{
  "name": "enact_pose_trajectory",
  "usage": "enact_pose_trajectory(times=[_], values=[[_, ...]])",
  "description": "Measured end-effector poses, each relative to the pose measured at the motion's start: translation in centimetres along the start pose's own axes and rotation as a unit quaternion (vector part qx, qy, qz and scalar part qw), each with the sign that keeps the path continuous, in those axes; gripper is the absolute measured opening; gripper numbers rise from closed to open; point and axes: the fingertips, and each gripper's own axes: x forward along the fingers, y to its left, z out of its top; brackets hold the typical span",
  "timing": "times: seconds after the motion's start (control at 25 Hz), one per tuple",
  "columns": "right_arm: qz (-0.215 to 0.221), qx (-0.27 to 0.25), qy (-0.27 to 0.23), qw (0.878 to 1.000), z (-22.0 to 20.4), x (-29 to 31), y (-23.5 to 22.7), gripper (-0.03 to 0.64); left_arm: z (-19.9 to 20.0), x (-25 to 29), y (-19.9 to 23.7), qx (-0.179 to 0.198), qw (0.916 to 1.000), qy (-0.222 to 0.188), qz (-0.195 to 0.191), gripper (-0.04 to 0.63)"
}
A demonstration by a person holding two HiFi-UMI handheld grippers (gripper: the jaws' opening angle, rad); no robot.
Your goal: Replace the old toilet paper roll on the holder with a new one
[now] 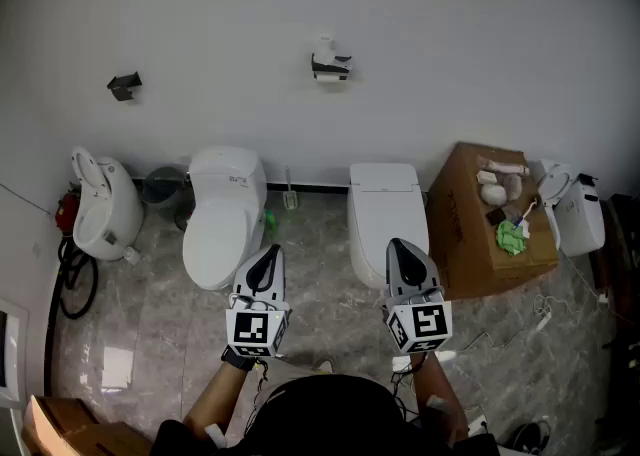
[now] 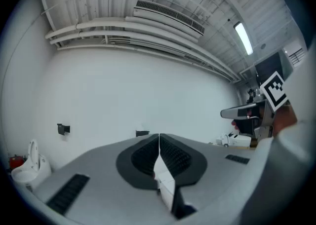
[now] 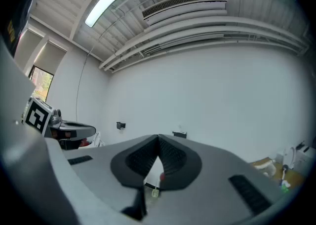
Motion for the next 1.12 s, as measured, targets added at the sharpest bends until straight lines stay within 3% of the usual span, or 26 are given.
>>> enact_pose_trajectory(times=[0.16, 0.32, 0.52, 0.76, 0.92, 0.96, 1.04, 1.12], values=[[0.009, 0.007, 0.005, 1.000, -0.3, 0.3, -0.7, -0.005, -1.0, -0.6, 0.3, -0.013, 0.9997, 0.015, 0.017, 0.014], [0.001, 0.007, -0.003, 1.000, 0.2, 0.8, -0.8, -0.005, 0.1, -0.2, 0.7, -0.008, 0.9999, -0.002, 0.014, 0.014], [0.025, 0.007, -0.016, 1.000, 0.2, 1.0, 0.1, -0.005, 0.0, -1.3, 1.0, -0.004, 0.9996, -0.007, 0.028, 0.014], [0.029, 0.003, -0.019, 0.999, 0.0, 0.5, 0.0, -0.002, -0.6, -1.5, 0.9, -0.005, 0.9998, 0.001, 0.018, 0.015], [0.044, -0.003, -0.022, 0.999, 0.1, 0.4, 0.8, 0.040, -0.9, -2.4, 0.6, 0.009, 0.9999, 0.007, -0.002, 0.017], [0.045, -0.002, -0.018, 0.999, -0.1, 0.3, 0.7, 0.065, -0.8, -2.7, 0.4, 0.013, 0.9999, 0.008, -0.006, 0.033], [0.045, 0.001, -0.011, 0.999, -0.8, -0.1, 0.4, 0.094, -1.0, -2.9, 0.2, 0.017, 0.9997, 0.013, -0.012, 0.136], [0.041, 0.008, -0.004, 0.999, -1.5, -0.3, -0.1, 0.120, -1.4, -3.1, 0.5, 0.010, 0.9998, 0.016, -0.007, 0.152]])
